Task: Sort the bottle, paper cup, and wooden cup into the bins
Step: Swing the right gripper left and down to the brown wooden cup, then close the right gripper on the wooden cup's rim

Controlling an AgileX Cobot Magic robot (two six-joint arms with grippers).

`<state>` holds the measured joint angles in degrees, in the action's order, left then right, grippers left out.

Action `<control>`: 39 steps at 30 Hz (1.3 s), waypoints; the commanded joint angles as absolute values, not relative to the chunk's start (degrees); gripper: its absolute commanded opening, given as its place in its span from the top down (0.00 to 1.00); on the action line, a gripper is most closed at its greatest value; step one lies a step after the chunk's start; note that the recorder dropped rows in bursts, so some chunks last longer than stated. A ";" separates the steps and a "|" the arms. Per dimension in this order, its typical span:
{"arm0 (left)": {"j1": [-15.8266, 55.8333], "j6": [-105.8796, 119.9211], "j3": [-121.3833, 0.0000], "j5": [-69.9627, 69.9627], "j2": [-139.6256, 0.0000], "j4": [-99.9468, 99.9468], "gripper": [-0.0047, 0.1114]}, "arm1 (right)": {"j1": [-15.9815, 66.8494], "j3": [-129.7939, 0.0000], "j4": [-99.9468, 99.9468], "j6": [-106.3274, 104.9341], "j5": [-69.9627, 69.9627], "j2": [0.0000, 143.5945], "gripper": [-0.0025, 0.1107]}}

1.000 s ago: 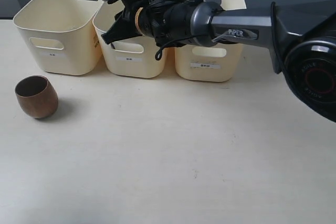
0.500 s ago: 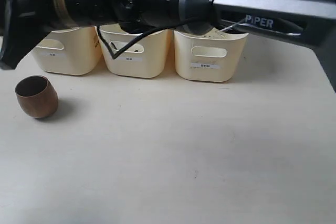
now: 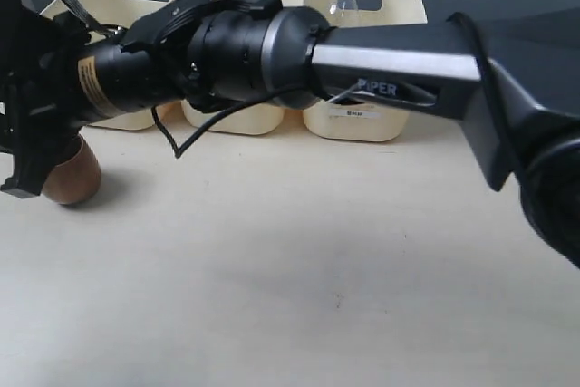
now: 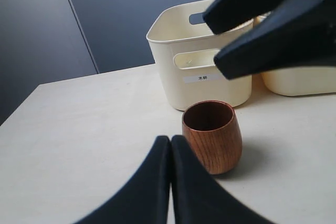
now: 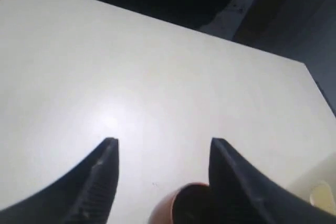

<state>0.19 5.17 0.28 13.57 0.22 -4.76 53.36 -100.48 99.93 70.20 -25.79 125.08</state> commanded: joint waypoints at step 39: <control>0.23 5.05 0.00 13.31 0.00 -4.63 0.96 | 53.26 -100.28 99.95 62.54 -18.32 134.51 0.53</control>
<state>0.19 5.17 0.28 13.57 0.22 -4.76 53.36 -100.48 99.93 63.38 -19.12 134.62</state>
